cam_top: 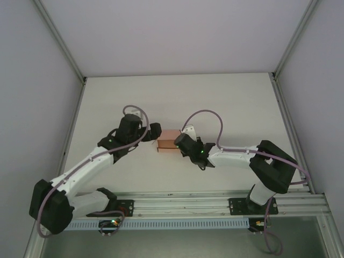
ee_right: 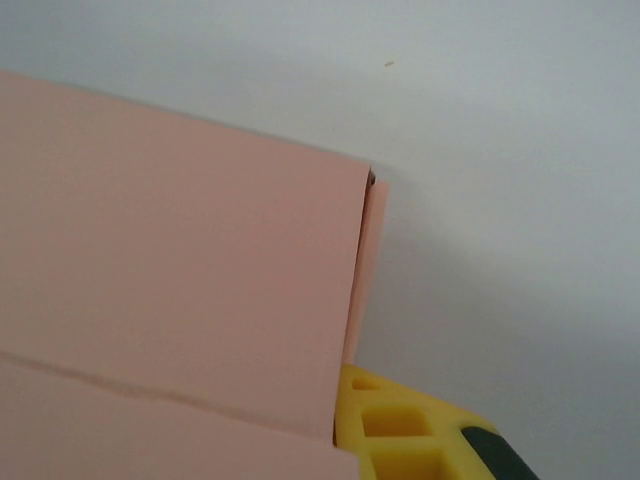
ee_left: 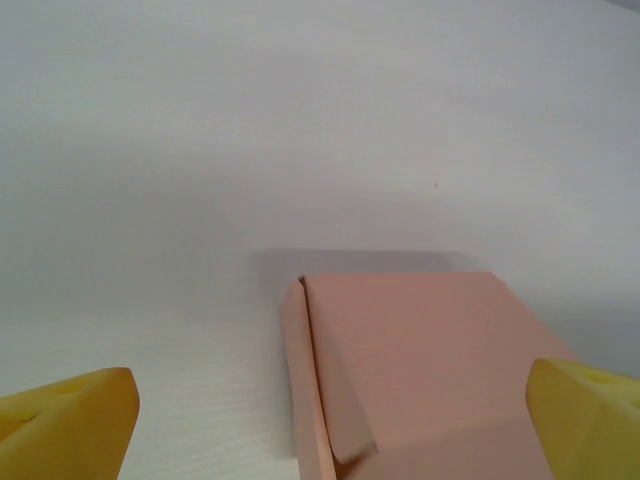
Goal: Assemble paper box
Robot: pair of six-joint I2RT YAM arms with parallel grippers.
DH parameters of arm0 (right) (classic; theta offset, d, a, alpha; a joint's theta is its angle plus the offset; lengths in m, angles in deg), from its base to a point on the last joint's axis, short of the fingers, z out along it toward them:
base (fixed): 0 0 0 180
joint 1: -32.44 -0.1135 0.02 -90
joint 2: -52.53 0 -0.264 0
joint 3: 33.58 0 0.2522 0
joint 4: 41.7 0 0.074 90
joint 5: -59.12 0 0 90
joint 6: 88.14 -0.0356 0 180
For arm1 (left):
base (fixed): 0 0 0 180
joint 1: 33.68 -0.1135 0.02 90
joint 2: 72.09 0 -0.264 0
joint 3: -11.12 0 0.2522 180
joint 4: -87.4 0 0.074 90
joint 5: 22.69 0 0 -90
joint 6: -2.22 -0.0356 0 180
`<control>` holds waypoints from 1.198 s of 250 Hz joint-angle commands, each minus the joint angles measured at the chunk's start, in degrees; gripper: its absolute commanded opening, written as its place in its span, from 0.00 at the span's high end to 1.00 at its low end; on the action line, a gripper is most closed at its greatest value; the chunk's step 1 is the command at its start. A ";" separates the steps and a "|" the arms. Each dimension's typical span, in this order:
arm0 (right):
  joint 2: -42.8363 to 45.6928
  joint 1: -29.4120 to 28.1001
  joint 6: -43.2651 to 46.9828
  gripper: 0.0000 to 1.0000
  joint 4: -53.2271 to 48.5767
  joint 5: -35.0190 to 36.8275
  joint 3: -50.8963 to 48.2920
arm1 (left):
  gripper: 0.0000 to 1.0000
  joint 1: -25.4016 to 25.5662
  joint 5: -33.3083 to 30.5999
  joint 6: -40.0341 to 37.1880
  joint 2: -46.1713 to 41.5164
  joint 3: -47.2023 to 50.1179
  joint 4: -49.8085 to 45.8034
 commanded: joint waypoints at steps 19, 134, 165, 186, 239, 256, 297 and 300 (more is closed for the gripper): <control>-0.63 -0.88 3.55 0.89 2.56 -0.20 -3.19 | 0.00 -3.37 10.68 1.99 7.79 -2.02 4.07; 4.17 -1.97 7.43 0.80 3.68 -3.61 -6.80 | 0.36 -6.37 18.35 3.01 22.03 3.33 16.90; 10.01 -1.88 11.08 0.70 2.73 -5.36 -11.35 | 0.39 -7.09 20.48 2.06 24.84 4.90 20.02; 14.81 -1.88 11.87 0.61 -0.74 -8.58 -13.11 | 0.45 -7.30 21.92 0.76 26.78 5.08 20.53; 27.08 -0.56 8.27 0.28 -6.75 -9.71 -15.73 | 0.53 -7.60 23.57 0.98 30.60 5.88 24.55; 31.61 1.03 6.67 0.08 -7.71 -11.43 -16.20 | 0.57 -8.09 25.18 1.42 31.80 6.42 27.02; 39.10 8.34 0.74 0.00 -1.61 -23.09 -17.58 | 0.65 -8.75 26.76 2.07 33.78 6.85 29.87; 39.09 9.07 0.05 0.00 -0.99 -24.20 -17.48 | 0.65 -8.79 26.81 2.15 33.88 7.15 30.05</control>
